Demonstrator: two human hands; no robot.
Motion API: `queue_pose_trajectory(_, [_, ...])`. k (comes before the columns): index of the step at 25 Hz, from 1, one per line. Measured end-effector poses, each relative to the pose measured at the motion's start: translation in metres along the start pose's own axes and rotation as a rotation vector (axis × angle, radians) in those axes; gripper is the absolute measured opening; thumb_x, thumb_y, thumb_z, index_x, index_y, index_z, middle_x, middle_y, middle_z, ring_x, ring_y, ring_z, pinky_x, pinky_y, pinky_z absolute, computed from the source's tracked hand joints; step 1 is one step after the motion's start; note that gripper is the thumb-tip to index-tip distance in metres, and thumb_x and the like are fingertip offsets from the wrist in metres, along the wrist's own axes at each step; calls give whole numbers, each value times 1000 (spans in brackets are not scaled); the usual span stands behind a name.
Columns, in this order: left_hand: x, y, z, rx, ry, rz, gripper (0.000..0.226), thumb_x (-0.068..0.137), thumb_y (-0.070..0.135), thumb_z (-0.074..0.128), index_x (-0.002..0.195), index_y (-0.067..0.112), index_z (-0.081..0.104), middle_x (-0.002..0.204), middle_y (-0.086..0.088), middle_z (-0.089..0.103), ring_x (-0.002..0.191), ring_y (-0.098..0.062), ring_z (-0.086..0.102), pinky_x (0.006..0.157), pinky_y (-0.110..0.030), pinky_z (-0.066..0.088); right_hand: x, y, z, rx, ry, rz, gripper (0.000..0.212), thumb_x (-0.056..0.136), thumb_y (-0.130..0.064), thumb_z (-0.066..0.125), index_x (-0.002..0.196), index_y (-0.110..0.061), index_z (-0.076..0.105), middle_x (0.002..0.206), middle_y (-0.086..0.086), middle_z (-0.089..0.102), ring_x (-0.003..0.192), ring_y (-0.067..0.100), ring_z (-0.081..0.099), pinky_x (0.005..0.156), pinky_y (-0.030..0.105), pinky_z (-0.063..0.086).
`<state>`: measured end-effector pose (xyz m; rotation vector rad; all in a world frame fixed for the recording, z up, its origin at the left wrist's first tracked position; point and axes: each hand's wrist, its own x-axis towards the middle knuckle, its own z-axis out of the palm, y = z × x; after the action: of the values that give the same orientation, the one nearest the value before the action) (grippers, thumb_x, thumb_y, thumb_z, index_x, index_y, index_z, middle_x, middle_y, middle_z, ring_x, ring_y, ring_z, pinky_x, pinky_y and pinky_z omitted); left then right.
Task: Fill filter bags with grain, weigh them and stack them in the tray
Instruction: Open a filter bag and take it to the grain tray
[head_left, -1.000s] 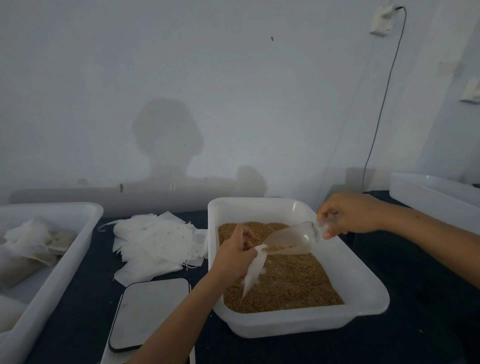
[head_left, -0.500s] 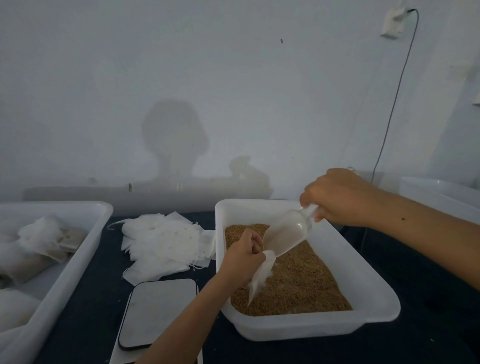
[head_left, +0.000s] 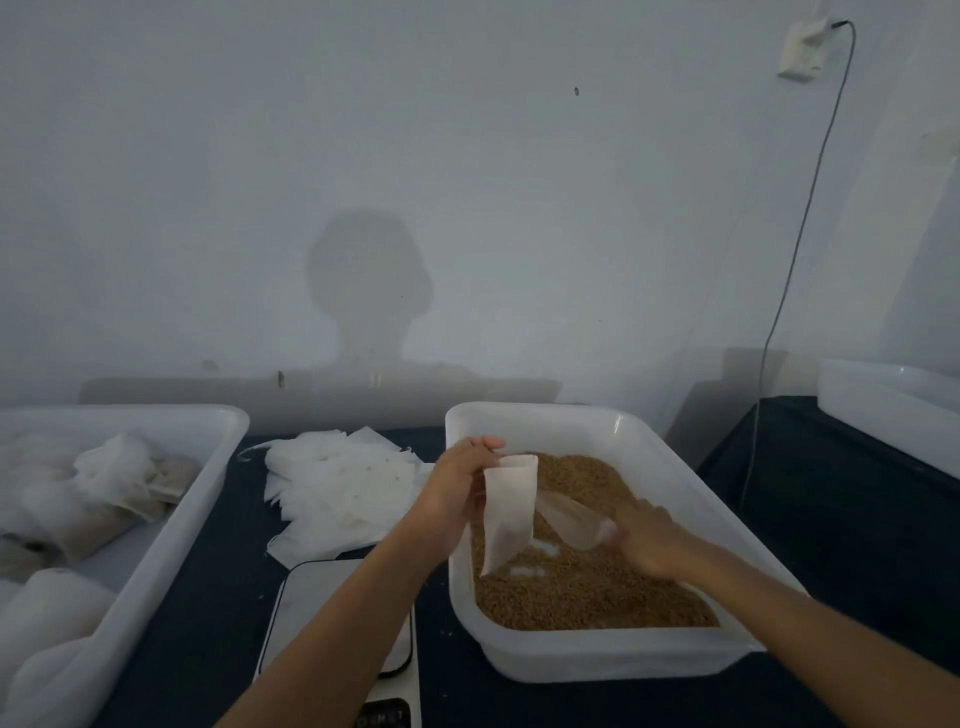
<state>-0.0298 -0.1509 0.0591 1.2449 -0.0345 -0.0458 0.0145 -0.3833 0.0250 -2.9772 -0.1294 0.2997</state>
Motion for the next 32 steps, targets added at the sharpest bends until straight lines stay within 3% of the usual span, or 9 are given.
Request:
queue_pose_trajectory(2, [-7, 16, -15, -100, -8, -14, 14, 90, 7, 47, 89, 15, 59, 78, -4, 52, 71, -18, 50, 64, -31, 41, 10, 3, 19, 22, -15, 28, 49, 99, -36, 42, 140, -11, 38, 145, 13, 38, 128, 29, 42, 105, 38, 38])
queue_pose_trajectory(7, [-33, 47, -70, -127, -9, -34, 17, 88, 10, 48, 93, 11, 63, 77, -6, 65, 69, -21, 59, 69, -34, 46, 8, -10, 13, -125, 110, 2, 41, 95, -42, 46, 129, -20, 40, 140, 9, 40, 124, 26, 41, 100, 41, 36])
queue_pose_trajectory(10, [-48, 54, -96, -151, -63, -46, 17, 87, 10, 46, 100, 8, 58, 74, -4, 66, 63, -17, 63, 62, -30, 50, -17, -62, -7, 422, 293, -317, 16, 89, -38, 61, 102, -34, 51, 112, -13, 58, 105, 4, 55, 91, 27, 47])
queue_pose_trajectory(12, [-56, 55, -107, -199, -91, -53, 20, 80, 11, 51, 97, 8, 59, 73, -5, 67, 60, -17, 65, 55, -26, 53, -46, -111, -16, 734, 114, -522, 28, 81, -41, 69, 105, -41, 56, 106, -19, 65, 100, -4, 61, 86, 20, 53])
queue_pose_trajectory(15, [-68, 49, -119, -222, -146, -44, 17, 76, 14, 56, 89, 12, 67, 78, -7, 67, 66, -18, 65, 59, -28, 55, -78, -175, -4, 826, -116, -653, 52, 72, -43, 77, 117, -30, 56, 109, -12, 68, 100, 3, 65, 83, 21, 55])
queue_pose_trajectory(18, [-74, 37, -134, -215, -136, -48, 14, 80, 17, 59, 84, 16, 73, 82, -8, 65, 72, -20, 64, 63, -32, 55, -85, -212, 19, 865, 37, -567, 37, 81, -23, 74, 114, -14, 61, 106, 1, 70, 96, 14, 67, 83, 31, 56])
queue_pose_trajectory(24, [-88, -14, -158, 204, 79, 94, 43, 91, 45, 48, 110, 8, 61, 99, -7, 69, 90, -20, 66, 76, -32, 54, -81, -223, 56, 998, 206, -387, 21, 84, -17, 71, 100, -2, 68, 92, 9, 73, 86, 21, 69, 81, 46, 55])
queue_pose_trajectory(28, [-93, -33, -162, 489, 175, 228, 21, 83, 17, 71, 103, 12, 64, 93, -2, 72, 88, -16, 69, 77, -29, 57, -70, -227, 72, 884, 316, -363, 26, 82, -24, 72, 86, 1, 65, 80, 13, 68, 75, 27, 65, 69, 44, 53])
queue_pose_trajectory(32, [-90, -40, -163, 733, 268, 263, 18, 80, 17, 74, 95, 22, 66, 84, 7, 71, 79, -7, 67, 70, -20, 54, -61, -227, 86, 791, 407, -384, 35, 83, -22, 71, 63, -15, 43, 61, 1, 49, 58, 15, 46, 54, 27, 36])
